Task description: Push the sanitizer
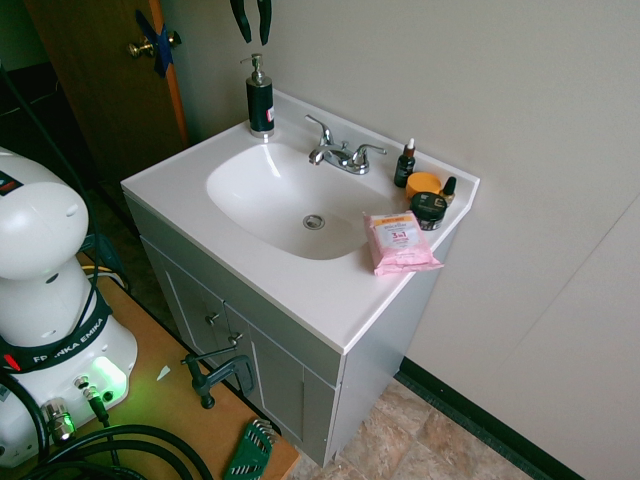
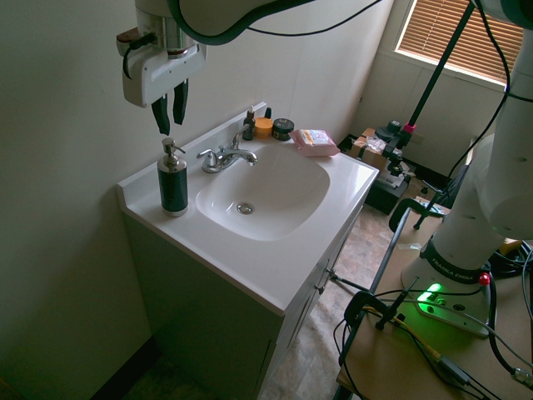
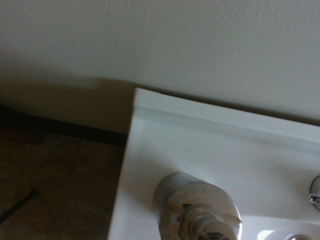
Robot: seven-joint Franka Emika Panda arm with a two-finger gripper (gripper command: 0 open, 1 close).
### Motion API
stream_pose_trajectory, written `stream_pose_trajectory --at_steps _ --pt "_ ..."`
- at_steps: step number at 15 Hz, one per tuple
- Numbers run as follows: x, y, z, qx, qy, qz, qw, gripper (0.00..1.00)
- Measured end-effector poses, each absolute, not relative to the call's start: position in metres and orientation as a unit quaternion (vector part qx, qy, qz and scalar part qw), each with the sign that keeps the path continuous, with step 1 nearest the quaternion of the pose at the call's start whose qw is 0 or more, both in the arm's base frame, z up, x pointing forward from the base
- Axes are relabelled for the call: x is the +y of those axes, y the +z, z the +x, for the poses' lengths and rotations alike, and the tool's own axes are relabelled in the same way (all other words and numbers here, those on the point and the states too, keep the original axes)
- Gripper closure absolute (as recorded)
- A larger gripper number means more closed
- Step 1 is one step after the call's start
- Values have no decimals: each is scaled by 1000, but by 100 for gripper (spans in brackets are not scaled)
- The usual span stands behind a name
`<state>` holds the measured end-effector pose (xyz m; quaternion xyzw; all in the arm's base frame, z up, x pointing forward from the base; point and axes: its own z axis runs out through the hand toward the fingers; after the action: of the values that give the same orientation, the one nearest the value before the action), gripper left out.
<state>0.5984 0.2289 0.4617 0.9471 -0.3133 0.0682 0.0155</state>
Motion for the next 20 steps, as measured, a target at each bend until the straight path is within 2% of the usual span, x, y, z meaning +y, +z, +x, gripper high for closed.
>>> stream_pose_trajectory --at_steps 19,20 --pt "236 425 593 -310 61 948 28 100" --pt "237 429 593 -311 67 948 20 0"
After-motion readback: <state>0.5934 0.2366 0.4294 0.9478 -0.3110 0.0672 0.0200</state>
